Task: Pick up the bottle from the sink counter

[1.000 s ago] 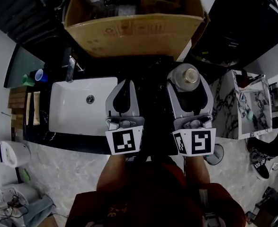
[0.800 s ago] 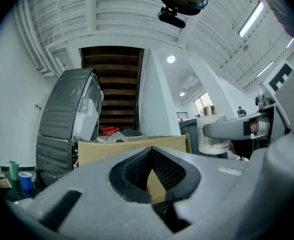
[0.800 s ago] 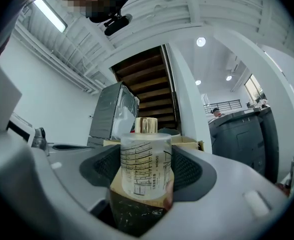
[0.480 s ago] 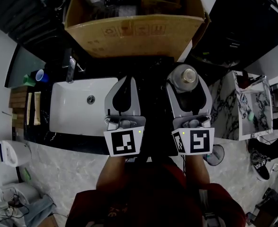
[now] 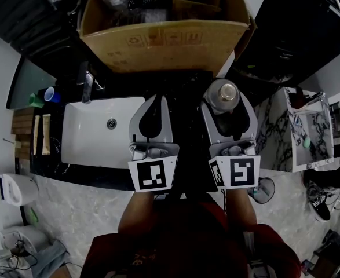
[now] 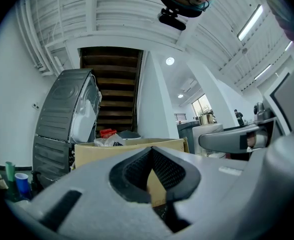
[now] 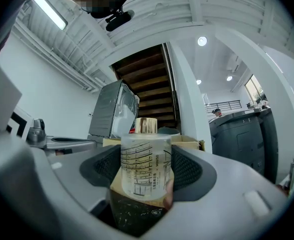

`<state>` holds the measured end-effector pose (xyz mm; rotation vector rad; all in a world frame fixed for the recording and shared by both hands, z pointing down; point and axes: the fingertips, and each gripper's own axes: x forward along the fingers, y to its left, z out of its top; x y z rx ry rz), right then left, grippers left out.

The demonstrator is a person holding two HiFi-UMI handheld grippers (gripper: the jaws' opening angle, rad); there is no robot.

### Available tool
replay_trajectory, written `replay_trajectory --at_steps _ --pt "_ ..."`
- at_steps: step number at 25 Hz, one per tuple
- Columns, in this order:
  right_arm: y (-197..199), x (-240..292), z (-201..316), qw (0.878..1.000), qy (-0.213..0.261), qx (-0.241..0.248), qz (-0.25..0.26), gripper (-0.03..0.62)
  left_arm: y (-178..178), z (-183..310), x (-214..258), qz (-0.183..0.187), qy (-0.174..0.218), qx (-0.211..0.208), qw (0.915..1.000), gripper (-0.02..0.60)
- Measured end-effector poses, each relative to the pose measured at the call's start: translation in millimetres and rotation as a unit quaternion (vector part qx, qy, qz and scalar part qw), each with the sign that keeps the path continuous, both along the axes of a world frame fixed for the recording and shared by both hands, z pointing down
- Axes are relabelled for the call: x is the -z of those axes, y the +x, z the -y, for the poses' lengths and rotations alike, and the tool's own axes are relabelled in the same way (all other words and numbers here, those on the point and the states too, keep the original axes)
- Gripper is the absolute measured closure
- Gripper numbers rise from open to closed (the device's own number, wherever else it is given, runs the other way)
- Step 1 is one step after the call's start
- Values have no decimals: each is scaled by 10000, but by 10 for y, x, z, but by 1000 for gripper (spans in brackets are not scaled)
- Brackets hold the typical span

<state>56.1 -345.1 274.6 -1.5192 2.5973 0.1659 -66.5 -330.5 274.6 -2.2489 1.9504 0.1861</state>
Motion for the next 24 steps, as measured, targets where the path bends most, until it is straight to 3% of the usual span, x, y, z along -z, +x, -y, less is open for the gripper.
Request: replay_trajectory --at_steps 17,19,21,24 --pt "-62 -39 -2 10000 -34 86 -4 292 22 1 7 -88 48 -93 9999 580" --pt "-85 -68 20 9999 -67 148 3 293 120 83 -18 -309 163 -611 9975 578" --pt "-116 -104 63 9997 -116 199 103 295 204 279 -68 -725 187 -1352 9880 580" --pt "-176 -163 97 9990 -195 292 269 296 263 549 -135 -1158 9 -2049 9719 580"
